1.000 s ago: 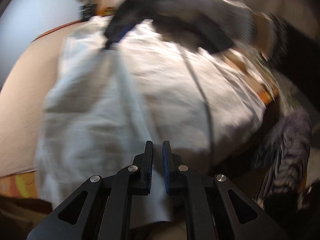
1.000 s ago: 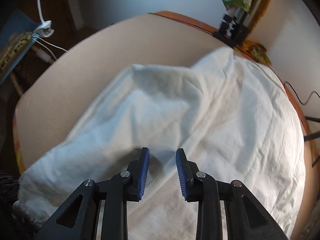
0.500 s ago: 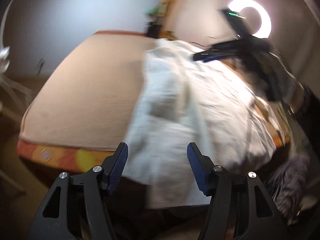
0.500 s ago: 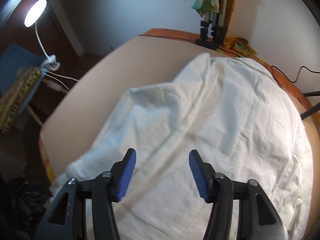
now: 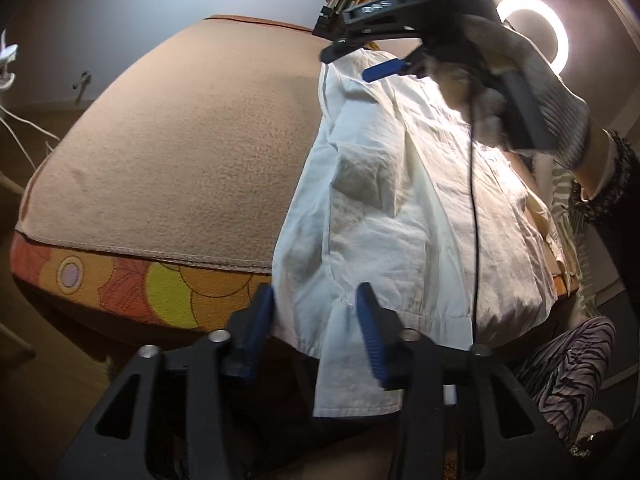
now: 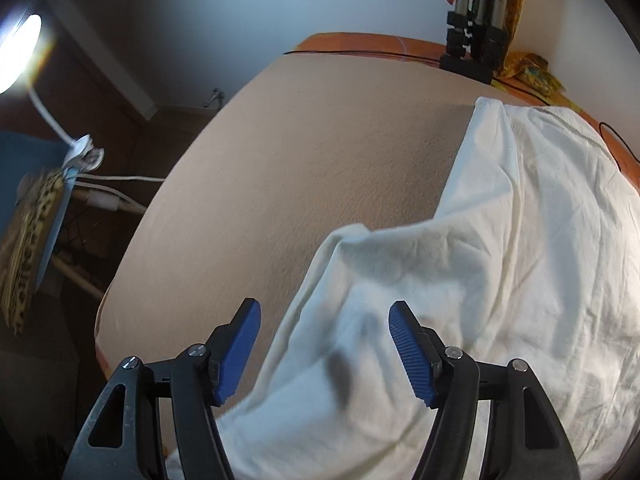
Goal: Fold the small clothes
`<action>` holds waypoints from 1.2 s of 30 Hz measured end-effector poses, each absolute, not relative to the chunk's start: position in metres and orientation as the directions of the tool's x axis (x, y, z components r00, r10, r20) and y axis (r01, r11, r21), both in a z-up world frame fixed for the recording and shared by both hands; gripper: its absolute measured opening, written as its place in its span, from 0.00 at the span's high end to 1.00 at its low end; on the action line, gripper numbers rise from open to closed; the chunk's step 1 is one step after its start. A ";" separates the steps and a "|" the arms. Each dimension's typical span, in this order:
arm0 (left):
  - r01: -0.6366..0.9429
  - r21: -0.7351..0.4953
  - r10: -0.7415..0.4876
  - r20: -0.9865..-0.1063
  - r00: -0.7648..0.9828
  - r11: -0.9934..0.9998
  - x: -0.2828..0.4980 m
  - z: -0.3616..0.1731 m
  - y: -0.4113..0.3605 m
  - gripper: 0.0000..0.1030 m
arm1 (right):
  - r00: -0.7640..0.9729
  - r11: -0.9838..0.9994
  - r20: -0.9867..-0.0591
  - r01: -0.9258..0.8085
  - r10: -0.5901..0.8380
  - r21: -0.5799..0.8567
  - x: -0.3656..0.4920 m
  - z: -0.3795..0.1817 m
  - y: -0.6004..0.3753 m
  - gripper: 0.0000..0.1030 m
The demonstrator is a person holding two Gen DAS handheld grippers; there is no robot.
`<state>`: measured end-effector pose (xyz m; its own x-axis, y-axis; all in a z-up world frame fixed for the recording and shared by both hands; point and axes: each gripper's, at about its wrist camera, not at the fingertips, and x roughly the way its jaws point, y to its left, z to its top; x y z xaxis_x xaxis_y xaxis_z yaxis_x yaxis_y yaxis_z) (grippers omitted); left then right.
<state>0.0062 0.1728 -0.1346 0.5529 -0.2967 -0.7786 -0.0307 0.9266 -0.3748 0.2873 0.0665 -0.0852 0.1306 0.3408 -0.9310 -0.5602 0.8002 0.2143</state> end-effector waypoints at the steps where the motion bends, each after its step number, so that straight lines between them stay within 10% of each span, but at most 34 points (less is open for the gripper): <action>1: -0.024 -0.388 -0.312 -0.775 0.549 0.921 0.009 -0.135 0.169 0.84 | 0.128 0.807 -0.935 -0.551 0.331 0.210 0.291 -0.088 0.071 0.33; 11: 0.093 -0.422 -0.396 -0.720 0.570 0.902 0.005 -0.124 0.147 0.96 | 0.137 0.826 -0.967 -0.554 0.214 0.104 0.298 -0.114 0.094 0.34; 17: 0.158 -0.397 -0.409 -0.700 0.585 0.904 0.003 -0.111 0.131 0.97 | 0.201 0.819 -0.967 -0.573 0.159 0.016 0.296 -0.114 0.092 0.73; 22: 0.173 -0.404 -0.422 -0.679 0.601 0.898 0.002 -0.104 0.129 0.97 | 0.165 0.832 -0.948 -0.536 0.272 0.145 0.304 -0.106 0.068 0.93; 36: 0.366 -0.376 -0.524 -0.646 0.555 0.851 0.011 -0.080 0.061 0.97 | 0.237 0.774 -0.776 -0.450 0.584 0.445 0.302 -0.059 -0.057 0.98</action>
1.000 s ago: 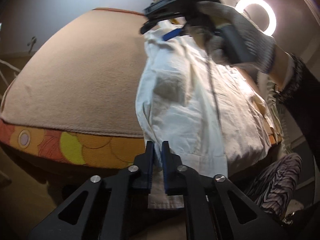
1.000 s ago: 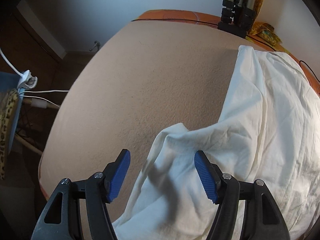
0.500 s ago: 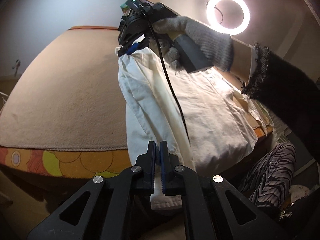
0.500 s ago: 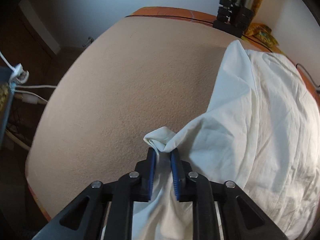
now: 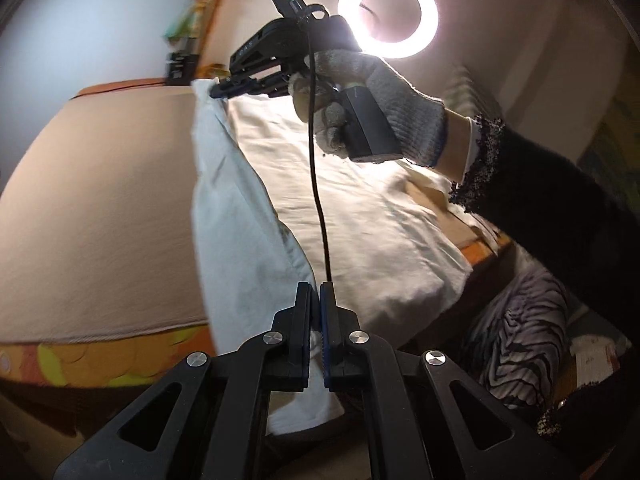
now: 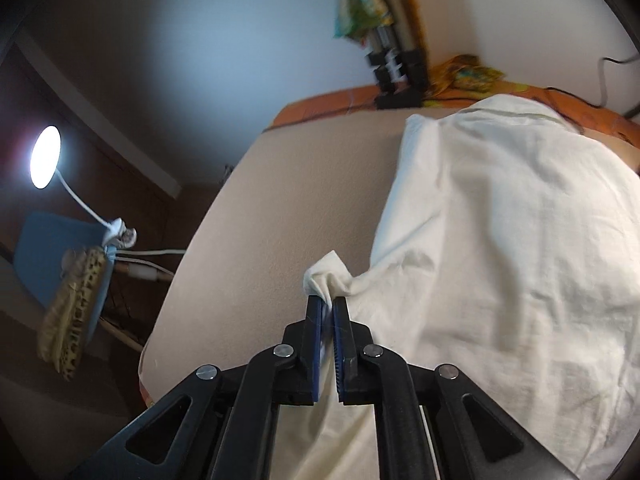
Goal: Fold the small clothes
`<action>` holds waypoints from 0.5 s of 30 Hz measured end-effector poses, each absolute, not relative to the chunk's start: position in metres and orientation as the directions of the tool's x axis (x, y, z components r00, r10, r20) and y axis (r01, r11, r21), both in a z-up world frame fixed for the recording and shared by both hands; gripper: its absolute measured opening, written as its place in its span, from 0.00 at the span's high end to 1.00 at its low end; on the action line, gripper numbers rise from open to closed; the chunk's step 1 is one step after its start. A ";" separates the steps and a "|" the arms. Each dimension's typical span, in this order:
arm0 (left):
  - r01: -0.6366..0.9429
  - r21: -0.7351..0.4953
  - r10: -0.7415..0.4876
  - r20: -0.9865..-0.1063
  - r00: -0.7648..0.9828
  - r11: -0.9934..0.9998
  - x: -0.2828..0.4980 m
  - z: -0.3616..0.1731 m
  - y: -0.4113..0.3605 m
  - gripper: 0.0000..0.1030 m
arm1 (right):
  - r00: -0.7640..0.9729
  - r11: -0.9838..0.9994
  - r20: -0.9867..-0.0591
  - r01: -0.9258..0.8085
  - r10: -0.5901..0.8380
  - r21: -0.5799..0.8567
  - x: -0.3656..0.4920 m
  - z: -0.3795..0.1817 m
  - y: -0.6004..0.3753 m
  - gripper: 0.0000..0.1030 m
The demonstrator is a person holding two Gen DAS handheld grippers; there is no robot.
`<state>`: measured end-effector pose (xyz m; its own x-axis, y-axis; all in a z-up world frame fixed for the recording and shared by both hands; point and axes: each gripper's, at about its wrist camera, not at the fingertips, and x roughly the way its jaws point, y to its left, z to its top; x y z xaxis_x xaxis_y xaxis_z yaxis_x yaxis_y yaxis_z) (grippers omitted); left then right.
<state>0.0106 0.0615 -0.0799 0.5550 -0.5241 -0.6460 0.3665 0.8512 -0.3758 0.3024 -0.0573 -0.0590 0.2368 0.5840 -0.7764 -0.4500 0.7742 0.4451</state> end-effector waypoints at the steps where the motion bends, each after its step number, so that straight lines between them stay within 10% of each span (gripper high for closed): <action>1: 0.386 -0.371 -0.533 -0.651 0.540 0.845 0.013 -0.081 0.052 0.97 | 0.245 0.778 -0.772 -0.437 0.586 0.452 0.302 -0.058 -0.063 1.00; 11: 0.494 -0.326 -0.556 -0.703 0.443 0.806 0.025 -0.087 -0.010 0.97 | 0.256 0.821 -0.795 -0.339 0.550 0.459 0.308 -0.076 -0.138 0.99; 15: 0.498 -0.348 -0.561 -0.734 0.382 0.794 0.030 -0.095 -0.011 0.96 | 0.215 0.827 -0.815 -0.325 0.538 0.459 0.312 -0.088 -0.144 0.69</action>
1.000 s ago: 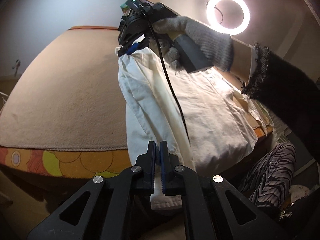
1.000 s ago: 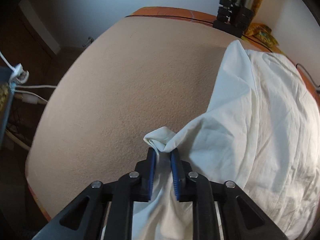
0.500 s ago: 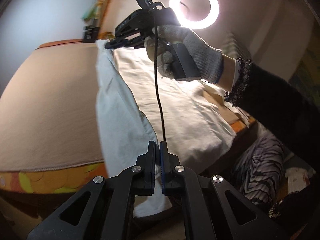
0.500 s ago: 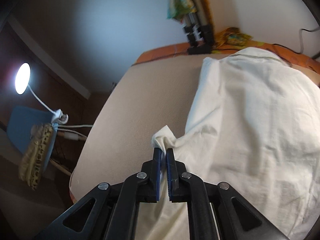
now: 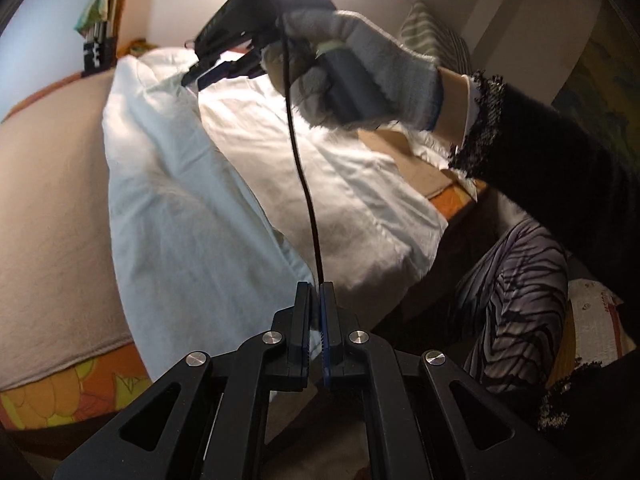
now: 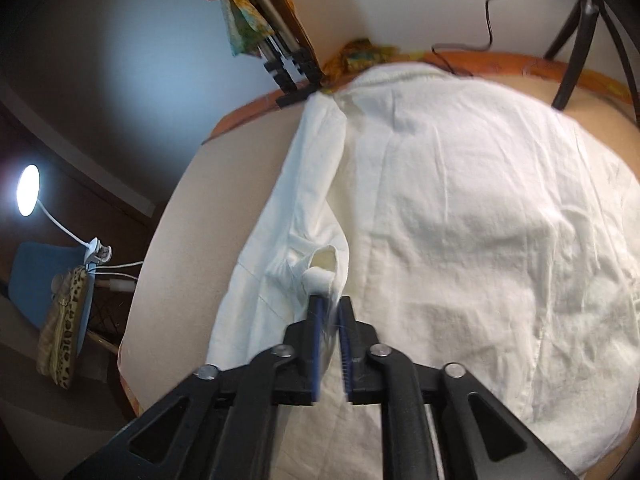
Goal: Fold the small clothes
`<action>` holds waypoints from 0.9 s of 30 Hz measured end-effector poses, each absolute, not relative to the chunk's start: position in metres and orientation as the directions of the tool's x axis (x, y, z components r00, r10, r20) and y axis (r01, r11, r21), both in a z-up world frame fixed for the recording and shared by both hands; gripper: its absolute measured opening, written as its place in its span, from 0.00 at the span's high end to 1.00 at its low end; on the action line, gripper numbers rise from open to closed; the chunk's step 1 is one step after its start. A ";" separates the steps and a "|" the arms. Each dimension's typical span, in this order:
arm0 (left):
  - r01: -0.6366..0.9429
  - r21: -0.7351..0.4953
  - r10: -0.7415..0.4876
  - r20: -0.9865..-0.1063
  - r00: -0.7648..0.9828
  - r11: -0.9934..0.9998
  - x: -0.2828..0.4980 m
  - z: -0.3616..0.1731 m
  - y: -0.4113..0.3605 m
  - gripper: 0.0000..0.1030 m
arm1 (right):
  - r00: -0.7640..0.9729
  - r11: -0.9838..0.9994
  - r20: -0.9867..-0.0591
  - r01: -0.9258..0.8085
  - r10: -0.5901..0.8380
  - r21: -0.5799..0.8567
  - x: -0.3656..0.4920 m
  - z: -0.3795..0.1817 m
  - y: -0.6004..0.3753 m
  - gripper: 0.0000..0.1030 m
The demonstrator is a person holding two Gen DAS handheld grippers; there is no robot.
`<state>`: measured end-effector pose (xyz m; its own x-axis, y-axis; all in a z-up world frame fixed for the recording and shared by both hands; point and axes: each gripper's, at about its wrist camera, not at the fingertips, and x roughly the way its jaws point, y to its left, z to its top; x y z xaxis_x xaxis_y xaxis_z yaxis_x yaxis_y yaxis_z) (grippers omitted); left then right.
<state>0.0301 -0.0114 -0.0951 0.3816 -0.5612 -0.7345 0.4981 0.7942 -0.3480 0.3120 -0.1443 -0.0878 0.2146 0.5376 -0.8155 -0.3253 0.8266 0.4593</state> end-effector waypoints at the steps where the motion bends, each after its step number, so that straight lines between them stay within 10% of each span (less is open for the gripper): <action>1: 0.502 -0.351 -0.562 -0.741 0.368 0.791 0.028 -0.094 -0.010 0.93 | 0.192 0.819 -0.814 -0.321 0.548 0.476 0.312 -0.091 -0.147 0.60; 27: 0.359 -0.122 -0.310 -0.791 0.528 0.925 0.142 -0.106 0.037 0.90 | 0.260 0.750 -0.819 -0.600 0.511 0.277 0.256 -0.106 -0.094 0.68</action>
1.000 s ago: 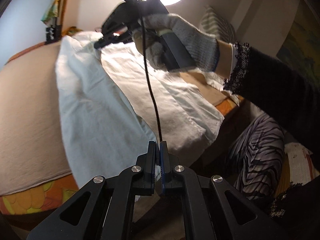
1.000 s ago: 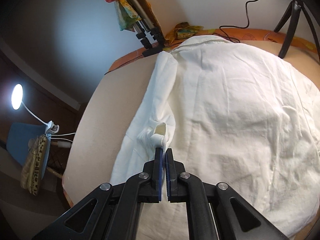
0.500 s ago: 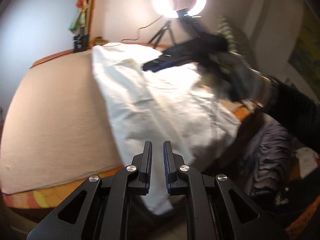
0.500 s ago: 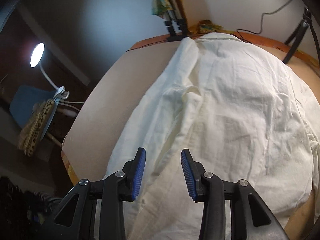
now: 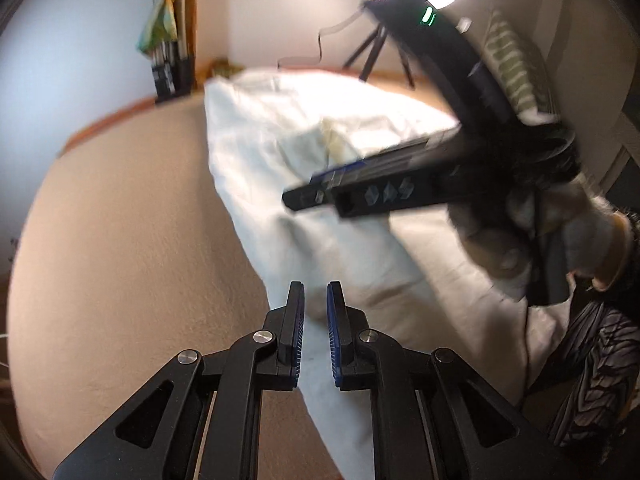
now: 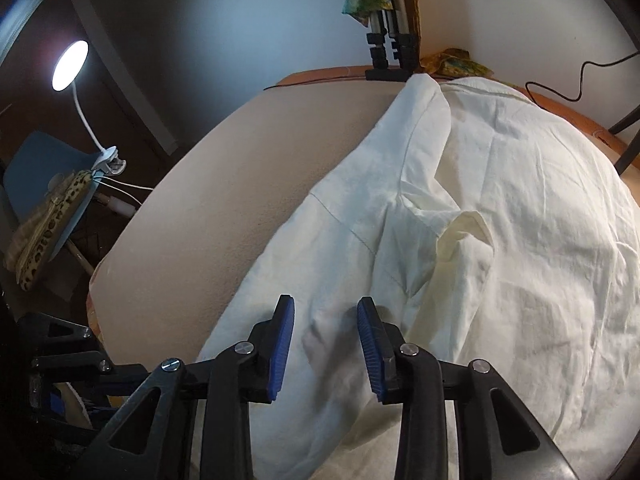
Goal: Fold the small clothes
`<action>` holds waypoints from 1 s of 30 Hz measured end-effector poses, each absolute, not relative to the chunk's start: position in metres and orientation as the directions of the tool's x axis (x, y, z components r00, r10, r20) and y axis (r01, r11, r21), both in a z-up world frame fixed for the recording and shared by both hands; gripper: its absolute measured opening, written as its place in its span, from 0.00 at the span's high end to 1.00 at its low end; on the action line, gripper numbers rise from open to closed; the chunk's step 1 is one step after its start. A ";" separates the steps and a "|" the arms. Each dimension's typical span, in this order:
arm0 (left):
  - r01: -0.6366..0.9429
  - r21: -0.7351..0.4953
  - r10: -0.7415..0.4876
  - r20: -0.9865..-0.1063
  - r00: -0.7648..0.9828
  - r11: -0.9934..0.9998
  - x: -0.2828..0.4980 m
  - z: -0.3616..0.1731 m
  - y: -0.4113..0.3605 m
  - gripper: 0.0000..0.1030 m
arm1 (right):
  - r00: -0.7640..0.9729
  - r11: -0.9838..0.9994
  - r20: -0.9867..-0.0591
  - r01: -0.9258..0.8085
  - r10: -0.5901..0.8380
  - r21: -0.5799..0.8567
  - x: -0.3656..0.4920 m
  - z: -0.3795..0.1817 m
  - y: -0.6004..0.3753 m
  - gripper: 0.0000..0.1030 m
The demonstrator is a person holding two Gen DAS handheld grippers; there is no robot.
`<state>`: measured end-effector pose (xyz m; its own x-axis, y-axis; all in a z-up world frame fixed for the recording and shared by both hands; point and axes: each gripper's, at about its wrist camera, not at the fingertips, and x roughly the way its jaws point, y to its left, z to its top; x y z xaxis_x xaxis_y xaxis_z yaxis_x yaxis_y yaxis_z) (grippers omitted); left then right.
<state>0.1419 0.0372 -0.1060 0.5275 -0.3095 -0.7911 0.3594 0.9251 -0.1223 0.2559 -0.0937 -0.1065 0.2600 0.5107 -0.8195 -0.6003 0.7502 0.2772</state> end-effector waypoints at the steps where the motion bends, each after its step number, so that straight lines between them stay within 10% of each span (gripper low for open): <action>1: 0.365 -0.118 -0.302 -0.809 0.504 0.924 0.141 -0.113 0.037 0.90 | 0.254 0.755 -0.822 -0.589 0.511 0.287 0.258 -0.111 -0.096 0.69; 17: 0.419 -0.002 -0.245 -0.814 0.526 0.908 0.002 -0.121 0.043 0.90 | 0.270 0.762 -0.807 -0.572 0.525 0.304 0.244 -0.105 -0.114 0.68; 23: 0.414 -0.055 -0.301 -0.774 0.557 0.909 0.001 -0.095 0.041 0.90 | 0.337 0.776 -0.760 -0.537 0.556 0.330 0.220 -0.071 -0.172 0.53; 30: 0.477 -0.109 -0.406 -0.704 0.583 0.872 0.016 -0.063 0.010 0.61 | 0.445 0.853 -0.749 -0.420 0.491 0.309 0.195 -0.049 -0.278 0.49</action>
<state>0.0155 0.0099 -0.0627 0.5827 -0.4060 -0.7040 0.4766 0.8724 -0.1086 0.1951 -0.2783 -0.0490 0.4453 0.4906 -0.7490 -0.4200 0.8532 0.3092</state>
